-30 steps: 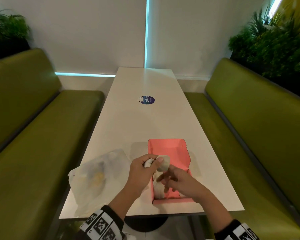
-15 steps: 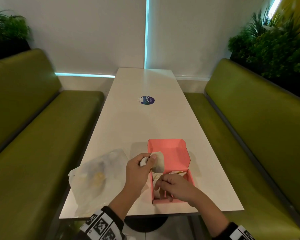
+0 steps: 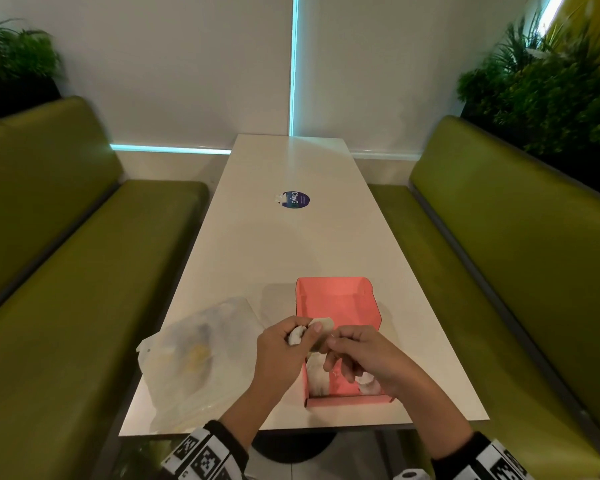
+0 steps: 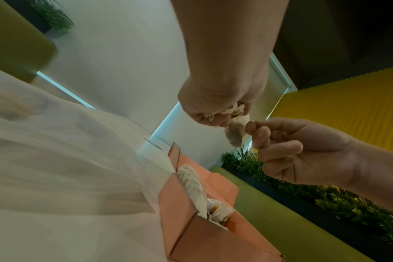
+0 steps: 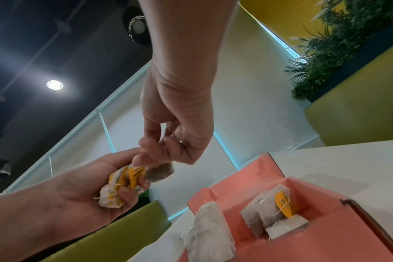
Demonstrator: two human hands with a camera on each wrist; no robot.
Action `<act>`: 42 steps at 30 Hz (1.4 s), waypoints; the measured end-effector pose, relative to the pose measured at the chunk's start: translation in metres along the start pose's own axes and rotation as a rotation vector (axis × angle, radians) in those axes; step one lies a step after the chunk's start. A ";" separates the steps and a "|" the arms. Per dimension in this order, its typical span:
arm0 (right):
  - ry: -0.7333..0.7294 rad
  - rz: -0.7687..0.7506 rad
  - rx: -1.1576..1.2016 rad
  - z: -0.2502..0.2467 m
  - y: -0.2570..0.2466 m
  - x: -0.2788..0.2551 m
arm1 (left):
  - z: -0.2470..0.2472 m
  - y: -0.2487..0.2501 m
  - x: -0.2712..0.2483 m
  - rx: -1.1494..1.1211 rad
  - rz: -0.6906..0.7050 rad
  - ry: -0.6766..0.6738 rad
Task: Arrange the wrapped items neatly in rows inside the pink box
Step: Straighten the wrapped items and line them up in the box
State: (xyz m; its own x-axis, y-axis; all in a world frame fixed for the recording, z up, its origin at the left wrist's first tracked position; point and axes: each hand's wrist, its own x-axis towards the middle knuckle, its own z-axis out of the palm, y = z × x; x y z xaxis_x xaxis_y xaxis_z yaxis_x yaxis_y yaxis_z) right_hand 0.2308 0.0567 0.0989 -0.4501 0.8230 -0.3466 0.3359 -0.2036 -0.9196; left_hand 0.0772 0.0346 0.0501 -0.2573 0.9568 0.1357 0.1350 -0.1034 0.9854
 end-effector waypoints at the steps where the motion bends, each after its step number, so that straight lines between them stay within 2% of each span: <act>1: -0.001 -0.001 0.000 -0.001 -0.001 0.000 | 0.000 0.000 0.000 0.003 -0.002 -0.005; 14: 0.046 0.055 0.089 -0.003 -0.005 0.004 | 0.000 0.006 -0.006 -0.070 -0.035 -0.174; 23: 0.036 0.086 -0.035 -0.001 -0.005 0.004 | -0.001 0.010 -0.007 -0.106 -0.112 -0.304; 27: 0.070 0.010 -0.035 -0.002 -0.003 0.003 | 0.000 0.010 -0.006 -0.080 -0.141 -0.281; 32: 0.206 -0.185 0.073 -0.005 -0.002 -0.001 | 0.000 0.007 -0.006 -0.082 -0.157 -0.229; 36: 0.265 -0.252 0.075 -0.008 0.003 -0.004 | -0.001 0.006 -0.005 -0.088 -0.144 -0.220; 39: 0.303 -0.316 0.010 -0.010 0.008 -0.006 | 0.000 0.005 -0.005 -0.094 -0.142 -0.222; 42: 0.255 -0.396 -0.125 -0.009 0.013 -0.005 | -0.001 0.005 -0.004 -0.117 -0.134 -0.229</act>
State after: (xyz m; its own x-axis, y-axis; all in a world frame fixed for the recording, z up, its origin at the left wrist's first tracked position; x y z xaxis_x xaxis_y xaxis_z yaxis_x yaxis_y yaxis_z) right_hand 0.2448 0.0543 0.0906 -0.3520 0.9310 0.0965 0.2836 0.2043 -0.9369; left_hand 0.0782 0.0298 0.0543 -0.0405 0.9991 -0.0097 -0.0001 0.0097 1.0000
